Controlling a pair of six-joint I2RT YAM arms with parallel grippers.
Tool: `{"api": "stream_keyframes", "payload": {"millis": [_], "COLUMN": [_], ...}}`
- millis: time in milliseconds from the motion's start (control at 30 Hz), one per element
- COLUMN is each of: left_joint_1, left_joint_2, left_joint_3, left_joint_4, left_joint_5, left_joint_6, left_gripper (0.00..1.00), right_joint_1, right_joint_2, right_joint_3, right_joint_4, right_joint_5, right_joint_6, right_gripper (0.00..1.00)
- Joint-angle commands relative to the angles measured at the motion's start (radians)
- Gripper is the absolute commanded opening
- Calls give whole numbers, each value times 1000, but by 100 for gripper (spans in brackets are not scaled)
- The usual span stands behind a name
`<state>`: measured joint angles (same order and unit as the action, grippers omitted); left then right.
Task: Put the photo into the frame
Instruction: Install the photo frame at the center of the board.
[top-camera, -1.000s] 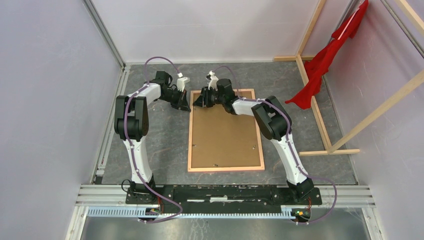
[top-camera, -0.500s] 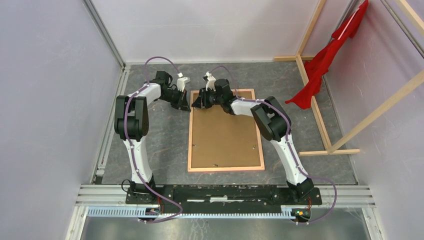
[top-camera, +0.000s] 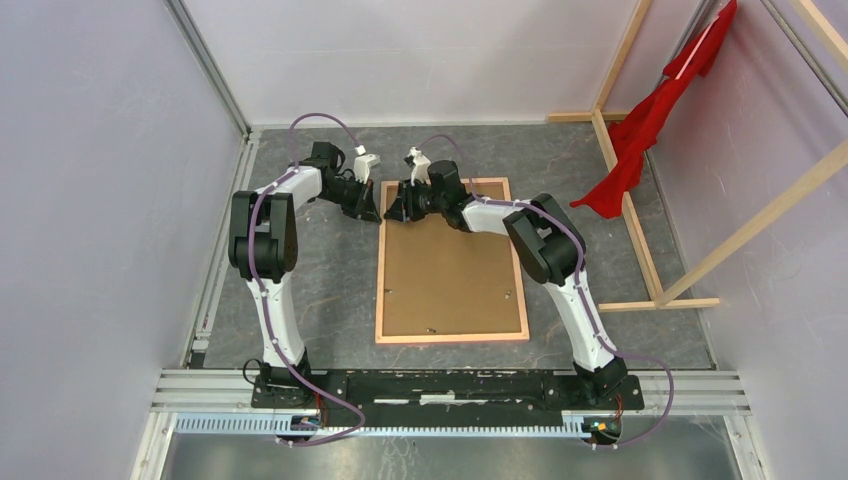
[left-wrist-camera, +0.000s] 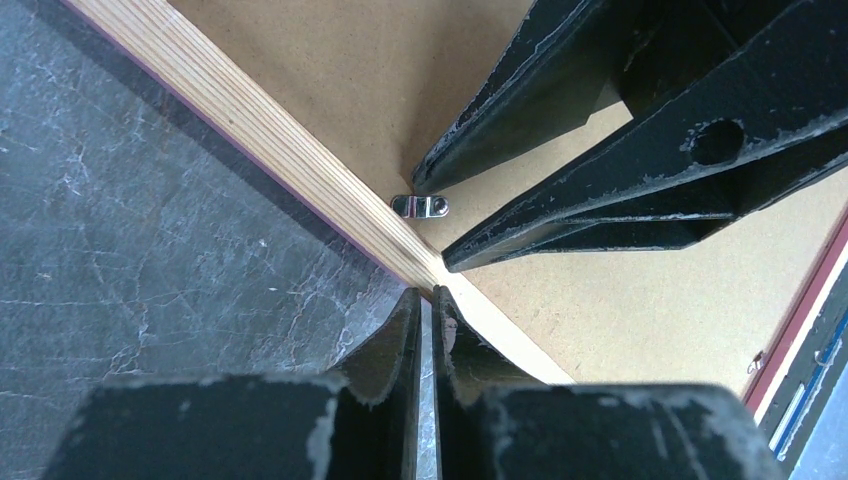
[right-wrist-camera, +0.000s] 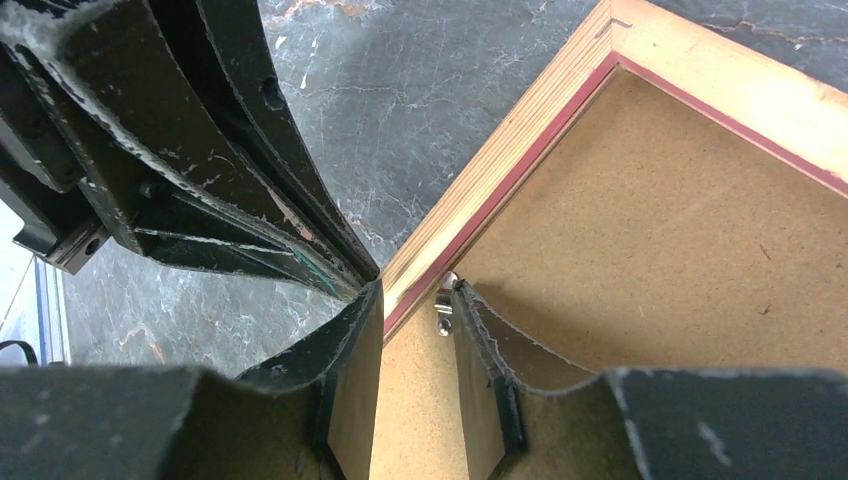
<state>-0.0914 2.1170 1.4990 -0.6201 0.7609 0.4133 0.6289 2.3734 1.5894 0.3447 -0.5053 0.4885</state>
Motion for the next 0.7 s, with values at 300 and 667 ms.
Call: {"api": "stream_keyframes", "payload": {"millis": [300,667], "left_joint_1": [-23,-21], "left_joint_2": [40,15], "left_joint_3": [3,12], "left_joint_4": [-60,-81], "left_joint_5": [-66,-68], "left_joint_6": [100,113], "left_gripper": [11,12], "right_joint_1": [11,-7], "right_joint_2": [56,34], "right_joint_3": [92,126], "right_joint_4": [-86,-74], "right_joint_5": [-96,-152], "right_joint_6": [-8,30], "right_gripper": [37,40]}}
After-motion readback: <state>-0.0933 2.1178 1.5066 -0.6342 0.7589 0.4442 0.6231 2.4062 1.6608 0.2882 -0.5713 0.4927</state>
